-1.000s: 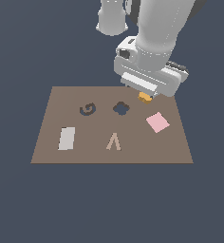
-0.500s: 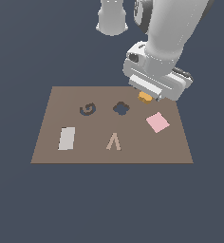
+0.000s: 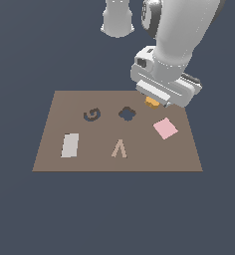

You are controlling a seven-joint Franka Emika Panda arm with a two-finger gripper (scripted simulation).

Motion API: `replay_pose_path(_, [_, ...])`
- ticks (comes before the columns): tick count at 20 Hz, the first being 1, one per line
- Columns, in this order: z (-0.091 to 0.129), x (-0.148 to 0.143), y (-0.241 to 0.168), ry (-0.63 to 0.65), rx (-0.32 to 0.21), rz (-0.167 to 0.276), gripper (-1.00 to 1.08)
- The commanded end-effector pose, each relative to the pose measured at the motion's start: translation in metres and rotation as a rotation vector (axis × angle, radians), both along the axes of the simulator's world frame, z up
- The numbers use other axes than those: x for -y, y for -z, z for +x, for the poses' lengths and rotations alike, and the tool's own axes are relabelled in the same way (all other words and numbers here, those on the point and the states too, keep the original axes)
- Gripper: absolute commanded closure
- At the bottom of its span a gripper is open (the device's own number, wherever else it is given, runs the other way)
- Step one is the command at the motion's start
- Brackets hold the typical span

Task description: Insert a designated object into the corresponding slot on a board.

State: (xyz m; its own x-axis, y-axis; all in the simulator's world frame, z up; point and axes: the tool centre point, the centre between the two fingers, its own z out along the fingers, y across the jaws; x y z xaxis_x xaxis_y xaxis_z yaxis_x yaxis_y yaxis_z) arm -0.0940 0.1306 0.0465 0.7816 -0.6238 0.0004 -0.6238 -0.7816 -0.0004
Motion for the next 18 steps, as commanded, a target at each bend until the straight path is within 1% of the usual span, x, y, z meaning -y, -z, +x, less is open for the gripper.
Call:
replay_pose_path(1, [0.000,0.000,0.006,0.001,-0.001,0.000,-0.92])
replay_pose_path(7, [0.000,0.000,0.017,0.003,-0.001,0.000,-0.92])
replay_pose_path(8, [0.000,0.000,0.017,0.003,-0.001,0.000,1.08])
replay_pose_path(18, [0.000,-0.001,0.016,0.003,0.000,0.000,1.08])
